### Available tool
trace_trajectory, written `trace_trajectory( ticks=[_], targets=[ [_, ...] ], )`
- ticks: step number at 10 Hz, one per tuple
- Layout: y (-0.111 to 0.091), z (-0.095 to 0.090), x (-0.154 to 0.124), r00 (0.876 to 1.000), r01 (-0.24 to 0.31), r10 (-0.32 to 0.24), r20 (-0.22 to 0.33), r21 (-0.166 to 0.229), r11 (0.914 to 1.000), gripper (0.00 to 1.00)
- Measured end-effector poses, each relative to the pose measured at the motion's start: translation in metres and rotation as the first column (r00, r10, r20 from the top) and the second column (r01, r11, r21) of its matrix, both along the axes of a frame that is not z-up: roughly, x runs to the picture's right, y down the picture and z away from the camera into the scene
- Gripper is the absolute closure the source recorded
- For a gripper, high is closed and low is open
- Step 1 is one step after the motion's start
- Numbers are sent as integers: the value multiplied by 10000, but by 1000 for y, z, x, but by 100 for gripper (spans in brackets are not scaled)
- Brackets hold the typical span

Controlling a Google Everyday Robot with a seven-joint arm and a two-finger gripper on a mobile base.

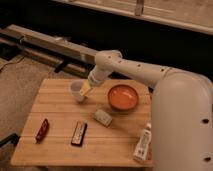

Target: Place the eraser on the white sponge

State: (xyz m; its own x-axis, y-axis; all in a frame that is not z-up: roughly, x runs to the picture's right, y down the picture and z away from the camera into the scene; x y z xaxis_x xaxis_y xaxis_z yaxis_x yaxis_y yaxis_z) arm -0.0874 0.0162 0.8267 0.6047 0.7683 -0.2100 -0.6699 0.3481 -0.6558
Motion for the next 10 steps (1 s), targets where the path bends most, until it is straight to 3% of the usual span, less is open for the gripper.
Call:
trace_trajectory(
  ticks=[8,10],
  targets=[
    [0,0,0,10000,1,-1,-4,3,10000,20],
    [1,-10,-3,9992,388,-385,-134,182,9991,20]
  ],
)
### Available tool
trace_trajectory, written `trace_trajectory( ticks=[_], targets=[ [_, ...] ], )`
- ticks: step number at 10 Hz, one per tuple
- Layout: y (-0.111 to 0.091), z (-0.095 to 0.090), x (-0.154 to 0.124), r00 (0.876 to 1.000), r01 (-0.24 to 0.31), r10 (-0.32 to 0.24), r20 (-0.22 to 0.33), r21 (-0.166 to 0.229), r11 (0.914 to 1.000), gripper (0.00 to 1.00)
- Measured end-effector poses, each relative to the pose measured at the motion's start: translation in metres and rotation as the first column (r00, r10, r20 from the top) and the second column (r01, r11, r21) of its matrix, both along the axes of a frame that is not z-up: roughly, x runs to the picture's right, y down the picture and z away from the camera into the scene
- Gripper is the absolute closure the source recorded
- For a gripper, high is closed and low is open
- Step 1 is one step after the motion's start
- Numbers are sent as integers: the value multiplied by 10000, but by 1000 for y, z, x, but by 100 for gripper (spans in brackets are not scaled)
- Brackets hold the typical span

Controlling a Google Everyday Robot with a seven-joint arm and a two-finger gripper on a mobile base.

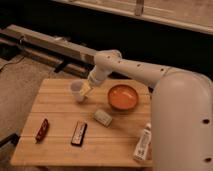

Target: Place the eraser on the white sponge

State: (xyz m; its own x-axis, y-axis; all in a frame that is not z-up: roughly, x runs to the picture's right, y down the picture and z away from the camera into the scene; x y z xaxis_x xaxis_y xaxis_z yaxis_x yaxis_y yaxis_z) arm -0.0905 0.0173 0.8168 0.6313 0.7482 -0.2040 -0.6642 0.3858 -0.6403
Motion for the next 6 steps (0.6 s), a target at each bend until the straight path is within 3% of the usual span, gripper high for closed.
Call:
trace_trajectory(
  ticks=[2,4,6],
  targets=[
    [8,-17,-8,9991,396,-392,-175,216,9990,20],
    [34,-51,-25,9960,767,-744,-503,463,9960,20],
    [63,-71,-35,9941,819,-794,-744,310,9962,20]
  ],
)
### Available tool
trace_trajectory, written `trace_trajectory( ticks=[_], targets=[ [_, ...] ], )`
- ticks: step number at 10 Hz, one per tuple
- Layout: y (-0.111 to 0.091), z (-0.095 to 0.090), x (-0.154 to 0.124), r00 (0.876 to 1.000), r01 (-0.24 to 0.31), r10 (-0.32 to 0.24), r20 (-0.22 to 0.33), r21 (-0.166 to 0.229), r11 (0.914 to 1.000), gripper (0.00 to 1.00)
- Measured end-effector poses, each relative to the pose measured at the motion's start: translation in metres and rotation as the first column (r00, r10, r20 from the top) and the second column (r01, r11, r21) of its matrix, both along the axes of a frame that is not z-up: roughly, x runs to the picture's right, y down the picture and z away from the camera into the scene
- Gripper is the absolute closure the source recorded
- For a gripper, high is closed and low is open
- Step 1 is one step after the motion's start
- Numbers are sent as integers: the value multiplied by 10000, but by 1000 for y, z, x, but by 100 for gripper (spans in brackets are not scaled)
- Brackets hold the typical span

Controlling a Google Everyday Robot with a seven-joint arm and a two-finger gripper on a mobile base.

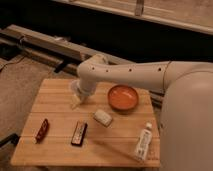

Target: Place the eraser on the white sponge

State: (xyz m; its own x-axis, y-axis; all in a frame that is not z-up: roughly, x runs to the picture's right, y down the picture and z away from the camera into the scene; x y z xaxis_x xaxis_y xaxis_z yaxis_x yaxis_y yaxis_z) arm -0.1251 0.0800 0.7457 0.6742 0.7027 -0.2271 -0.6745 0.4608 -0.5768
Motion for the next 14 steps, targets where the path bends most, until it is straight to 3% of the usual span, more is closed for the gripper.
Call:
trace_trajectory(
  ticks=[4,6,8,14],
  targets=[
    [70,-25,-19,9988,81,-120,-465,-842,9964,20],
    [93,-26,-23,9982,80,-156,-584,-1288,9916,20],
    [118,-10,-30,9978,87,-195,-641,-1635,9865,20],
    [145,29,-35,9967,241,-382,-720,-1871,9820,20]
  ],
)
